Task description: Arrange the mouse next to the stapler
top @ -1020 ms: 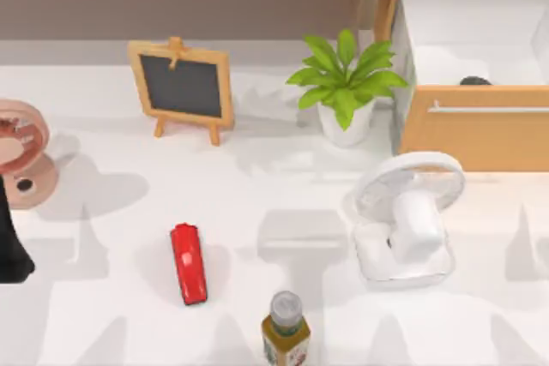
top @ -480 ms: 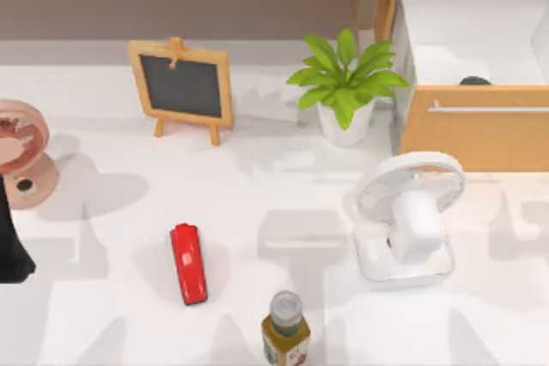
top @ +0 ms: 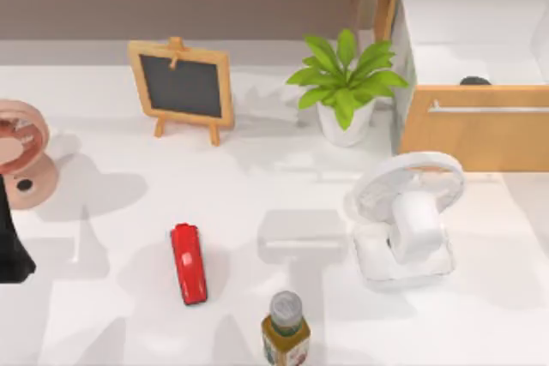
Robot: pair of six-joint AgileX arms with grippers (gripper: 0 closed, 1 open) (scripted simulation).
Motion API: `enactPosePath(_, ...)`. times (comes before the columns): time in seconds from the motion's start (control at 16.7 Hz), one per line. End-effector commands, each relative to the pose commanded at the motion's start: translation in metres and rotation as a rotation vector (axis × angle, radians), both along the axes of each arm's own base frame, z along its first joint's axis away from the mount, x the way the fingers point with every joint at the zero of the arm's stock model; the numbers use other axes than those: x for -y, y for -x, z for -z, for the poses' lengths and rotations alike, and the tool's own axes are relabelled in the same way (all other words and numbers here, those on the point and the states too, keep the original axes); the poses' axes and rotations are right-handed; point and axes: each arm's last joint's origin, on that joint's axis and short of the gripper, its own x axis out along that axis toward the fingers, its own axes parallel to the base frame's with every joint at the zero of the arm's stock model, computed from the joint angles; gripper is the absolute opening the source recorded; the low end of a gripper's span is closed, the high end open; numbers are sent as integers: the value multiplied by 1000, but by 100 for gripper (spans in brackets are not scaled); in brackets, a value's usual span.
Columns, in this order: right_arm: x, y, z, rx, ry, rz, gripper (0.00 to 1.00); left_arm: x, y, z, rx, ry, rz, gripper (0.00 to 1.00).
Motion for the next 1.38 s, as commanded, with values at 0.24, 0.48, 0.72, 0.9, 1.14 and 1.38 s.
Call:
enactPosePath(0.24,-19,-98,9,-260,40,-10,100,0,0,0,0,0,0,100)
enactPosePath(0.48,-33,-183,64,-485,100,-25,100,0,0,0,0,0,0,100)
enactPosePath(0.72,-36,-231,123,-625,153,-45,100,0,0,0,0,0,0,100)
enactPosePath(0.9,-36,-246,146,-665,176,-59,100,0,0,0,0,0,0,100)
enactPosePath(1.14,-36,-248,149,-668,179,-61,100,0,0,0,0,0,0,100)
enactPosePath(1.38,-39,-247,150,-669,179,-65,100,0,0,0,0,0,0,100)
